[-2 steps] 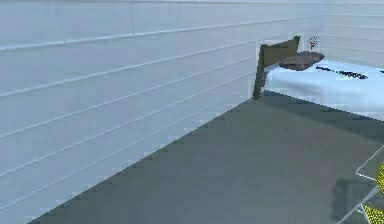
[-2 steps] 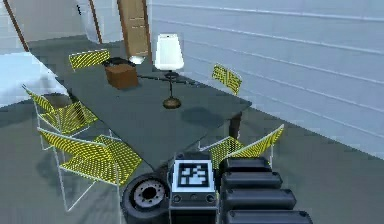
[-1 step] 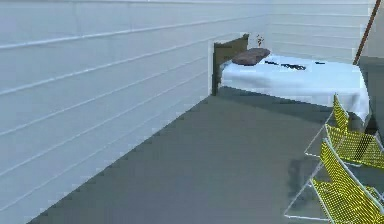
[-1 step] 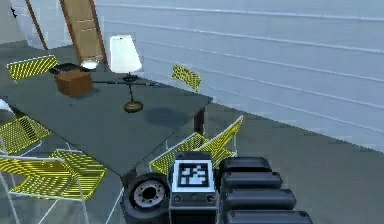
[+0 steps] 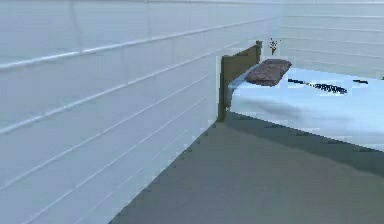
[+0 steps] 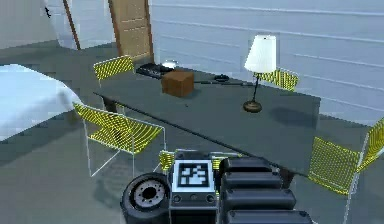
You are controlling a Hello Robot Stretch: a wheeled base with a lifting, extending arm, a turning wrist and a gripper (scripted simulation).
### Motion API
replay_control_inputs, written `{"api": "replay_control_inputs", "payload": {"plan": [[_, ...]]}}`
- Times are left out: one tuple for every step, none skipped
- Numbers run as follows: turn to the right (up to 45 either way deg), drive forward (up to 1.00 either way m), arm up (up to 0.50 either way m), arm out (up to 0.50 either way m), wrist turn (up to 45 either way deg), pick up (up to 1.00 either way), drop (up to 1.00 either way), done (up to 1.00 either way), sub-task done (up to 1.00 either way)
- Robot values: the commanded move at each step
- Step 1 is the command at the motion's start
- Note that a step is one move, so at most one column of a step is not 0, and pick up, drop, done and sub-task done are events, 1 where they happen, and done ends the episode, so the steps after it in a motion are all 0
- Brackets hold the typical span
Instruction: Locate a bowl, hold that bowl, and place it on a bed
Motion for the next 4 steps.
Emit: {"api": "replay_control_inputs", "payload": {"plan": [[30.0, 0.00, 0.00, 0.00, 0.0, 0.00, 0.00, 0.00, 0.00], [0.0, 1.00, 0.00, 0.00, 0.0, 0.00, 0.00, 0.00, 0.00], [0.0, 0.70, 0.00, 0.00, 0.0, 0.00, 0.00, 0.00, 0.00], [-45.0, 0.00, 0.00, 0.00, 0.0, 0.00, 0.00, 0.00, 0.00]]}}
